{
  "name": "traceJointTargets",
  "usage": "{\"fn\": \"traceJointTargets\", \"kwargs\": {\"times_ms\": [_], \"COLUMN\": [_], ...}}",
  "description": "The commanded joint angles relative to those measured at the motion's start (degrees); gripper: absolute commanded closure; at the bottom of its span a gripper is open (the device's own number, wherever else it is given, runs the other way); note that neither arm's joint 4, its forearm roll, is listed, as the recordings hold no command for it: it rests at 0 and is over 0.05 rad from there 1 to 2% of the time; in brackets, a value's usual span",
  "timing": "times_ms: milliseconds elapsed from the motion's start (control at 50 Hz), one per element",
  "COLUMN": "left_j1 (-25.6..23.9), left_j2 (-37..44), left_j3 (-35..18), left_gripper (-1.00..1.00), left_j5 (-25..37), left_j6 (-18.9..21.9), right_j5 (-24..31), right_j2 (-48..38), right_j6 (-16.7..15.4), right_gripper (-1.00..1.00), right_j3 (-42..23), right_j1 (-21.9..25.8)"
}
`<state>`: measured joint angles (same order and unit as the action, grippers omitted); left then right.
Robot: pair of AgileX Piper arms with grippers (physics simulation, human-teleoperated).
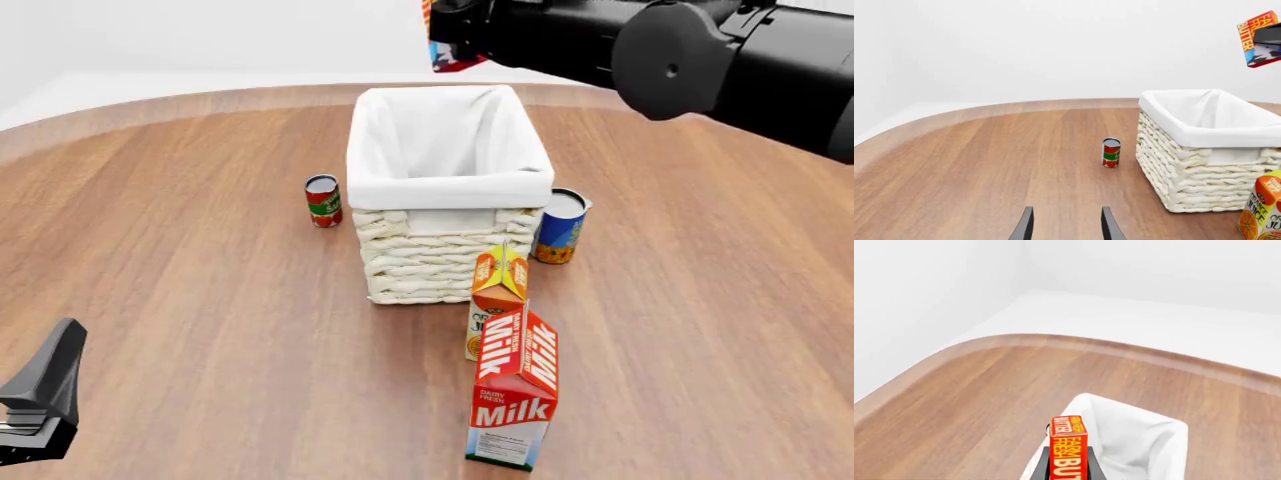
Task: Pick up the butter and put it in the basket.
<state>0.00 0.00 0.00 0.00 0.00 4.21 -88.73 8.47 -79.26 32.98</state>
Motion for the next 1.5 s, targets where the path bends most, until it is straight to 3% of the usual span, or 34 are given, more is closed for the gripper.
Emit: {"fn": "traceJointTargets", "kwargs": {"times_ms": [20, 1500], "left_j1": [0.0, 0.0], "left_j2": [0.0, 0.0], "left_j3": [0.0, 0.0], "left_gripper": [-1.0, -1.0], "left_j5": [0.0, 0.0], "left_j6": [0.0, 0.0], "right_j5": [-0.5, -4.8], "right_j2": [0.7, -7.4], "right_j6": [0.9, 3.5], "right_gripper": [1.0, 1.0], "right_j3": [-0.3, -1.9], "right_j1": [0.0, -2.6]}}
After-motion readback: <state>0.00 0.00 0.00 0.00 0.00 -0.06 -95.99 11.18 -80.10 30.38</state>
